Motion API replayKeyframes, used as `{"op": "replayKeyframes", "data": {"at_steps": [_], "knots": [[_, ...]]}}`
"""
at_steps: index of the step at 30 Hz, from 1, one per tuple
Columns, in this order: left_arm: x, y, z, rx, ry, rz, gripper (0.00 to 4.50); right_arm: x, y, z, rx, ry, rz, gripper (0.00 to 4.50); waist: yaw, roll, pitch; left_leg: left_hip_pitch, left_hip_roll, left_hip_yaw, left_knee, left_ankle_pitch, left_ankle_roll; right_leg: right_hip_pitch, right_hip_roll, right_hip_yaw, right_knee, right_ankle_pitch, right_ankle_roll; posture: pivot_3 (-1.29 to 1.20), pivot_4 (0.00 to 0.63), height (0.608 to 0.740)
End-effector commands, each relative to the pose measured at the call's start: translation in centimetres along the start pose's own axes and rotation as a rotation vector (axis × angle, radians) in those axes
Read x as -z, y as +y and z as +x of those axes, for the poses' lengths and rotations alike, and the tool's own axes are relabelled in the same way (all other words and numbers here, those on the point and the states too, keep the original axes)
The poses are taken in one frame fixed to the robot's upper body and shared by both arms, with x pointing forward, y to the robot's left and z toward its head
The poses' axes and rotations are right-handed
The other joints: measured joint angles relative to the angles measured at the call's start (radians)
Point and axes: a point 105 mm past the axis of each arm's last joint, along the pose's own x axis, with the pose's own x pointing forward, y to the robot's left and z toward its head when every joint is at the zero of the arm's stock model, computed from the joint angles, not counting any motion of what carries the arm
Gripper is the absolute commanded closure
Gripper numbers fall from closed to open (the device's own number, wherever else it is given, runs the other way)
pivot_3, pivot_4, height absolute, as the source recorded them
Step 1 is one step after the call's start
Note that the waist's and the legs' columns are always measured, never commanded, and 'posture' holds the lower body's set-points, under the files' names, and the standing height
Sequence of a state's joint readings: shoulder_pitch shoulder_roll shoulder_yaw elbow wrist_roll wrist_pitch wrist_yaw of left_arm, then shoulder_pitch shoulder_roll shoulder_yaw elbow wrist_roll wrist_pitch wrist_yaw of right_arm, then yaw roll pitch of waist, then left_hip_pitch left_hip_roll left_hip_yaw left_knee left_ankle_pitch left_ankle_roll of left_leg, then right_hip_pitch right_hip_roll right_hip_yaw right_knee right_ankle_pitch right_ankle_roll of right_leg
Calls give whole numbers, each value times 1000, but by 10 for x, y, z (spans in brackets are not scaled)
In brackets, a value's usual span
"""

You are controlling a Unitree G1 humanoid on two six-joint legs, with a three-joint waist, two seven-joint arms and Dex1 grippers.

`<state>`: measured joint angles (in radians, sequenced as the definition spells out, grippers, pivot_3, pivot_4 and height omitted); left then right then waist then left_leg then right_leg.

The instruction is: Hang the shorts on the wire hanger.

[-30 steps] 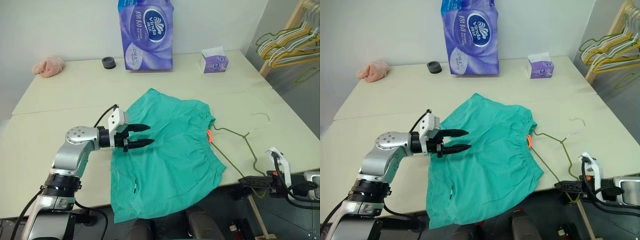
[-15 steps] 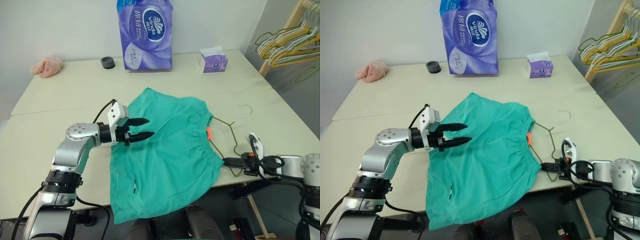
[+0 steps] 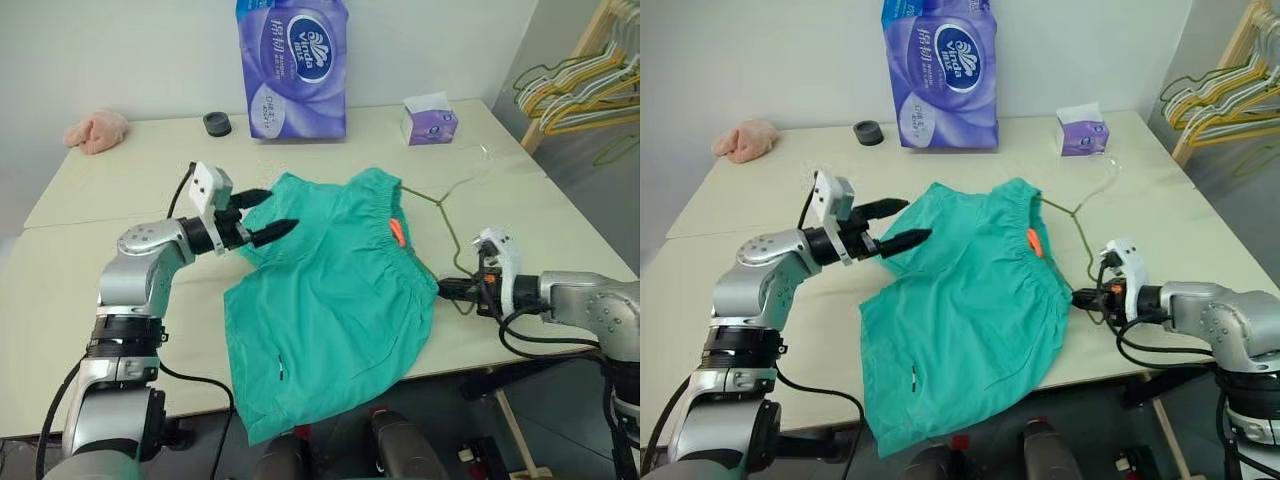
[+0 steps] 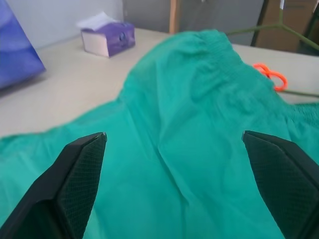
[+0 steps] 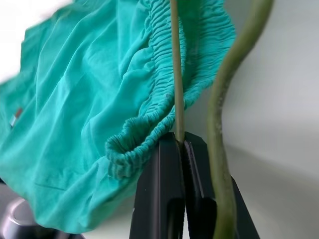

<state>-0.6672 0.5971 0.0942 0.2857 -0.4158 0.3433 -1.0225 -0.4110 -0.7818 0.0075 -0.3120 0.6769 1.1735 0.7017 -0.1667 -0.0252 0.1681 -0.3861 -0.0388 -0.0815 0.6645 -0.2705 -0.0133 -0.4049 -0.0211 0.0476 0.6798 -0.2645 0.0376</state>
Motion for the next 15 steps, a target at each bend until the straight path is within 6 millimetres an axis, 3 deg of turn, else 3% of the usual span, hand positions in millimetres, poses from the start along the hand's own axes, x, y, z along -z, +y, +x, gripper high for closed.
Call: {"op": "replayKeyframes", "data": {"at_steps": [1, 6, 15], "knots": [[-37, 4, -3, 42, -69, 87, 43, -17, 16, 5, -24, -6, -249, 4500, -1, 0, 0, 0, 0, 0, 0, 0, 0, 0, 0, 0, 0, 0, 0, -220, 124, 740], [-53, -9, -2, 200, 5, 286, 43, -23, 27, 12, -46, 33, -516, 4500, -2, 0, 0, 0, 0, 0, 0, 0, 0, -1, 0, 0, 0, 1, -1, -213, 122, 740], [-31, -27, -1, 437, 183, 532, 43, -25, 35, 14, -85, 67, -704, 4500, 2, 0, 0, 0, 0, -1, 0, 0, 0, -1, -1, 0, 0, 2, -3, -217, 120, 740]]}}
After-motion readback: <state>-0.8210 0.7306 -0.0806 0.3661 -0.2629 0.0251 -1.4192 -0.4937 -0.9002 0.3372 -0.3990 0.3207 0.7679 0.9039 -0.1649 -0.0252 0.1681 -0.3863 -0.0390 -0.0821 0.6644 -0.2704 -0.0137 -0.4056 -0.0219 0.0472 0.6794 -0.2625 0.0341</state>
